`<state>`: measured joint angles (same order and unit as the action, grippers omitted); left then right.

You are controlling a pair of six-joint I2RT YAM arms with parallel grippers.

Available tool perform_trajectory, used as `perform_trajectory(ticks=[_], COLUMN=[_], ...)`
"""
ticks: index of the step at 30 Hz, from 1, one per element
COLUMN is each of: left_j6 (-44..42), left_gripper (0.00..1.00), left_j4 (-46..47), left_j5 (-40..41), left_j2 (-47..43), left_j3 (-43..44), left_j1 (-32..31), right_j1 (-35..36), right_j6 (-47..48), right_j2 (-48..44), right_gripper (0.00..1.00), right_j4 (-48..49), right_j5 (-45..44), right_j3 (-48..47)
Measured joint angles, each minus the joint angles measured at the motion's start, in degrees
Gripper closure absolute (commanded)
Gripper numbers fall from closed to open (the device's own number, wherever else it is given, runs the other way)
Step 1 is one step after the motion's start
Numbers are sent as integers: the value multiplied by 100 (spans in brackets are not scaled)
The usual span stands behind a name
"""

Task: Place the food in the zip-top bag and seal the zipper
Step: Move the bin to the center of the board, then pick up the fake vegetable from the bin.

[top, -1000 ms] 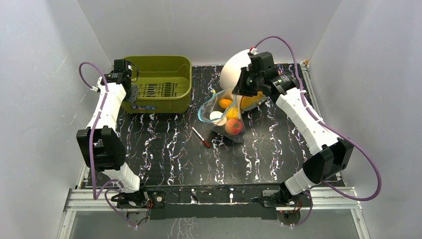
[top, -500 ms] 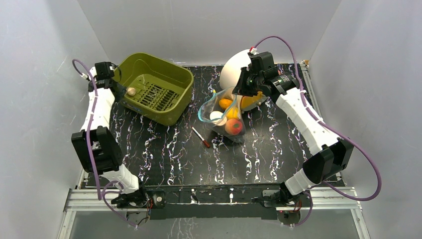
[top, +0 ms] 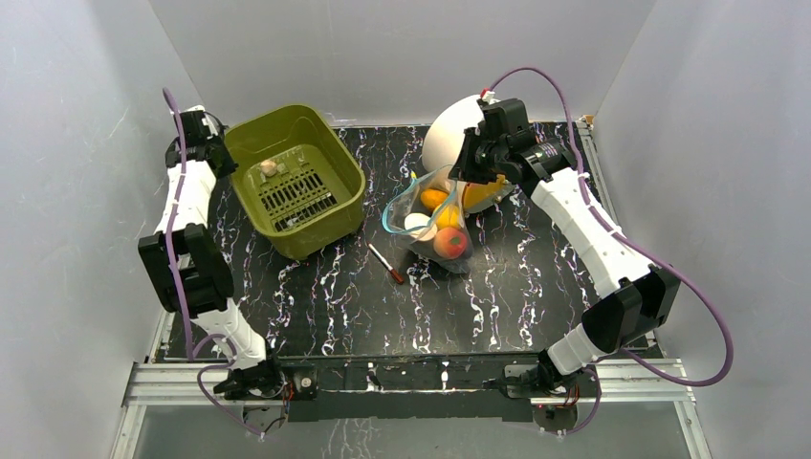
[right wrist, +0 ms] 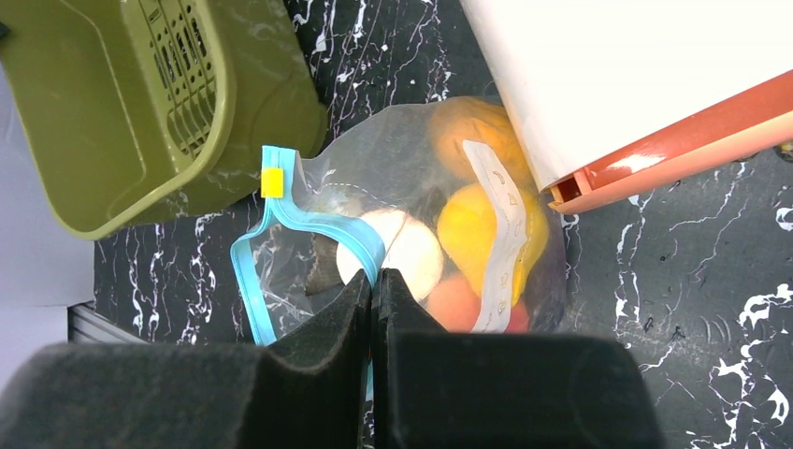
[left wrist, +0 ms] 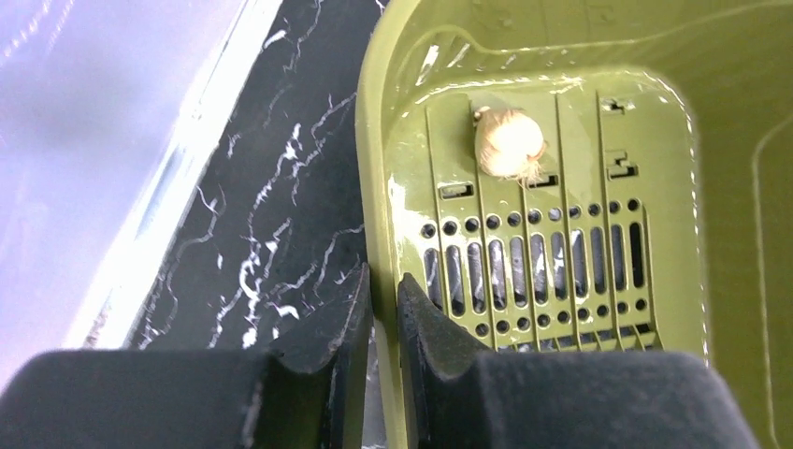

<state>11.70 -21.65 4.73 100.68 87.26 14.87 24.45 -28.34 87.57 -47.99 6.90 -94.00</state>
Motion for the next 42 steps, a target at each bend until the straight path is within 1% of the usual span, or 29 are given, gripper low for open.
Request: perform_trajectory(ticks=[2,4,7,8,11,14,16,19,21,24,28,31,34,42], left_j6=[-284,-494,-715,-765,-815,-782,-780,-802,-833,-964,-1113,-1130,-1062,-868], left_gripper=[96,92,67,62,53,38,34,31,31,32,32,33,34,31], left_j4=[20,42,57,61,111,166,162,160,151,149,120,55,-74,-389], left_j5=[-26,-26,-11,20,122,236,245,286,376,514,540,542,544,673], left_j2=[131,297,483,529,660,704,704,704,704,732,883,1167,1578,2531], left_j3=[142,330,555,619,896,1231,1412,1753,1941,2127,2159,2197,2319,2409], left_j1=[48,79,83,83,83,81,76,28,-42,-291,-717,-992,-1126,-1093], right_j1=[-15,-26,-39,-46,-59,-61,-61,-61,-61,-61,-61,-61,-61,-63], right_j6=[22,46,107,114,131,131,131,131,131,129,129,129,131,164], right_j2=[-2,-7,-9,-9,-9,-9,-9,-9,-9,-4,-4,-2,-2,-2], right_gripper=[100,100,100,100,100,100,100,100,100,100,100,100,100,100], right_j4=[-2,-4,-9,-11,-13,-20,-17,-24,-26,-42,-39,-48,-48,-127], right_j5=[-24,-55,-81,-87,-96,-96,-96,-92,-92,-90,-85,-87,-87,-109], right_j3=[0,0,0,0,0,-9,-11,-26,-46,-98,-149,-149,-149,-149])
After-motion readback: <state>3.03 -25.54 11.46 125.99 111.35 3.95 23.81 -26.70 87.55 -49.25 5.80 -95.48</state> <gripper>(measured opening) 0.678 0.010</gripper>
